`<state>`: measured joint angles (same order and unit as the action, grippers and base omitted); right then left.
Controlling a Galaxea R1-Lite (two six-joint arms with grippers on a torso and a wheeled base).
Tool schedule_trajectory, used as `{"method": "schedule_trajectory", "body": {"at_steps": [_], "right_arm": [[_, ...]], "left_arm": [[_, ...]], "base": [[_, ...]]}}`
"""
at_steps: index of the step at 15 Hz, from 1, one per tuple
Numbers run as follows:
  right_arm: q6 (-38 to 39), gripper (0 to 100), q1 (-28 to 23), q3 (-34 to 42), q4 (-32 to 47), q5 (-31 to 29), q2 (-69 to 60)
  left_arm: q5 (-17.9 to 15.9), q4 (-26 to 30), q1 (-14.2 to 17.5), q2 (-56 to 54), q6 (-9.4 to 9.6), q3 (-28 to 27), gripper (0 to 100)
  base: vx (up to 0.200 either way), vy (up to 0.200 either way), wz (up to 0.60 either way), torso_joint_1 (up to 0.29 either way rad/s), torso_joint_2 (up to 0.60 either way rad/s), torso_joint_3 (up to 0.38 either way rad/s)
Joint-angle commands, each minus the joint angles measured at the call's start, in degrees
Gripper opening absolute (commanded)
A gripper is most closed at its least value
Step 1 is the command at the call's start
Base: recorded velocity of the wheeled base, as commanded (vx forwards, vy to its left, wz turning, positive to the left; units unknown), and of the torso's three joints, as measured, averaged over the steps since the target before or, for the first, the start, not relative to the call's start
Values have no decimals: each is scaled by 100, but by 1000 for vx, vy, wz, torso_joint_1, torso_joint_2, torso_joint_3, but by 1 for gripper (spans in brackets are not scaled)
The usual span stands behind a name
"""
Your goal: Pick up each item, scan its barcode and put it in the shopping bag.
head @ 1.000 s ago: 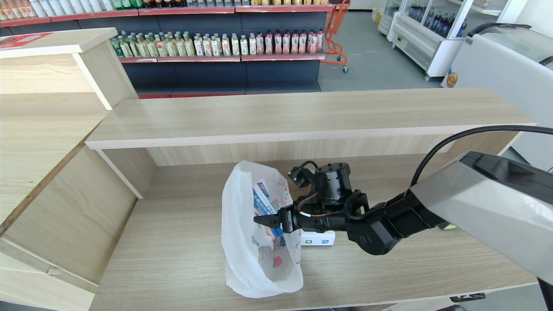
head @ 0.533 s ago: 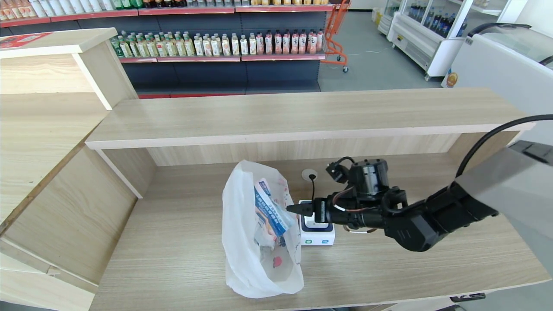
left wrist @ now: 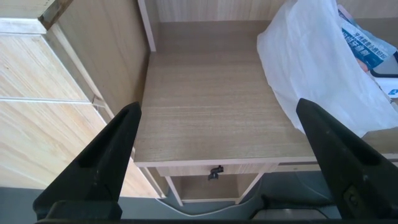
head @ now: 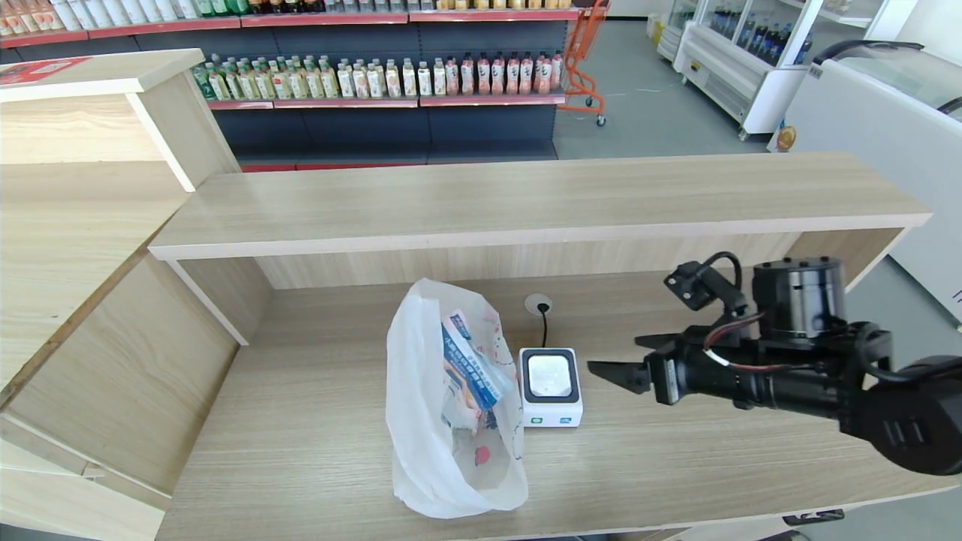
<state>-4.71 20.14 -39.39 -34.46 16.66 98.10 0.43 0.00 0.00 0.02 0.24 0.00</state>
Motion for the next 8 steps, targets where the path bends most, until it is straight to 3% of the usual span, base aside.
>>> {"method": "schedule_trajectory", "body": {"at_steps": [1, 3, 8], "right_arm": [[-839, 100, -792, 625, -245, -436, -757], [-830, 100, -1065, 871, -711, -454, -792], [-285, 100, -1680, 1161, -729, -427, -801]], "left_arm": [[1, 0, 0, 6, 2, 0, 100], [1, 0, 0, -2, 2, 0, 100], [1, 0, 0, -2, 2, 0, 100]], "base": [[0, 0, 0, 0, 0, 0], [0, 0, 0, 0, 0, 0], [0, 0, 0, 0, 0, 0]]}}
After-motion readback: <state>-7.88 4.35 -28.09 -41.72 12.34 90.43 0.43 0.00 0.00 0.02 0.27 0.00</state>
